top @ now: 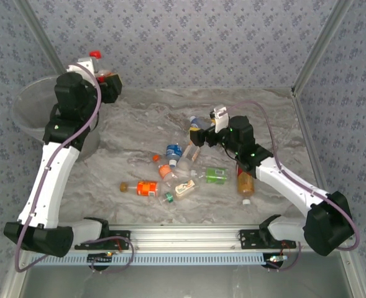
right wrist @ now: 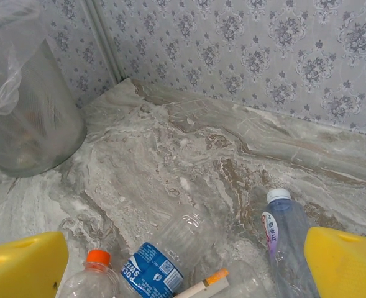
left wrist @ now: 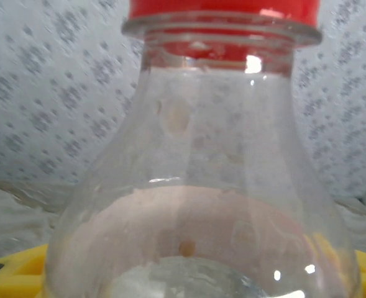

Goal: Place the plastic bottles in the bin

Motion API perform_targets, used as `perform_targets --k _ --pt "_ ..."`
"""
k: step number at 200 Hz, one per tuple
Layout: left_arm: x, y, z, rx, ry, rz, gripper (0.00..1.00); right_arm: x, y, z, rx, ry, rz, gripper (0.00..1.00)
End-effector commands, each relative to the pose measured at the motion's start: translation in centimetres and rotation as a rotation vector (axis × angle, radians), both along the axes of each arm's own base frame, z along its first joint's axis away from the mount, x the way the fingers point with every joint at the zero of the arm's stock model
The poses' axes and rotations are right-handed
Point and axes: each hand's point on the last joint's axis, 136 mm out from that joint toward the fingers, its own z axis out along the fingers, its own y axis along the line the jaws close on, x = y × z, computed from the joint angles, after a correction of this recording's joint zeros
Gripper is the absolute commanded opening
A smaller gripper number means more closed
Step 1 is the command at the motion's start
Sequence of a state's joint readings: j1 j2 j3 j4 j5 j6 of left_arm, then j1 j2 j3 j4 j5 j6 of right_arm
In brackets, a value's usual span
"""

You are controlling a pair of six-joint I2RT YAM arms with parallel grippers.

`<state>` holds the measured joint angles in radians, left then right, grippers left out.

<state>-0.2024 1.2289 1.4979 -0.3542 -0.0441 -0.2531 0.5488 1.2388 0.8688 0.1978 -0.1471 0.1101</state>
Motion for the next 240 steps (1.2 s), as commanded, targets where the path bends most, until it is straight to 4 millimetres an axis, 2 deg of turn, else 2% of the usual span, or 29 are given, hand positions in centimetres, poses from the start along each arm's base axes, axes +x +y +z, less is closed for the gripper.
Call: perform_targets --k 1,22,39,59,87,119,155,174,220,240 --pt "0.5 3.6 2.9 0.063 -0.094 0.149 0.44 -0.8 0.1 2.5 0.005 -0.064 0.020 1.00" --pt "0.5 6.4 3.8 0.114 -0.124 0.257 0.44 -0.8 -0.4 2.7 -0.007 -0.073 0.005 1.00" --pt "0.6 9.6 3.7 0.182 -0.135 0.420 0.44 -0.9 -0.6 2.9 -0.016 -0.082 0.000 1.00" --pt "0.8 12.5 3.2 0.169 -0.126 0.503 0.44 -1.0 -0.7 3.0 -0.020 -0.090 -0.006 1.00" --pt "1.1 16.3 0.5 0.086 -0.060 0.587 0.44 -1.1 -0.9 2.9 -0.018 -0.090 -0.011 1.00" --pt "1.7 18.5 -2.9 0.035 0.045 0.617 0.45 -1.4 -1.0 2.6 -0.025 -0.077 -0.012 1.00" --pt "2.1 22.2 -7.9 -0.070 0.206 0.682 0.45 -1.8 -1.4 2.5 -0.033 -0.076 -0.019 1.00" --pt "2.5 22.9 -10.8 -0.161 0.288 0.660 0.44 -2.0 -1.7 2.3 -0.036 -0.075 -0.027 1.00" --pt "3.9 22.2 -16.5 -0.260 0.461 0.589 0.46 -2.4 -2.1 2.1 -0.049 -0.054 -0.034 1.00" --pt "3.9 22.1 -18.8 -0.274 0.535 0.593 0.50 -1.7 -3.9 1.4 -0.067 -0.009 -0.151 1.00"
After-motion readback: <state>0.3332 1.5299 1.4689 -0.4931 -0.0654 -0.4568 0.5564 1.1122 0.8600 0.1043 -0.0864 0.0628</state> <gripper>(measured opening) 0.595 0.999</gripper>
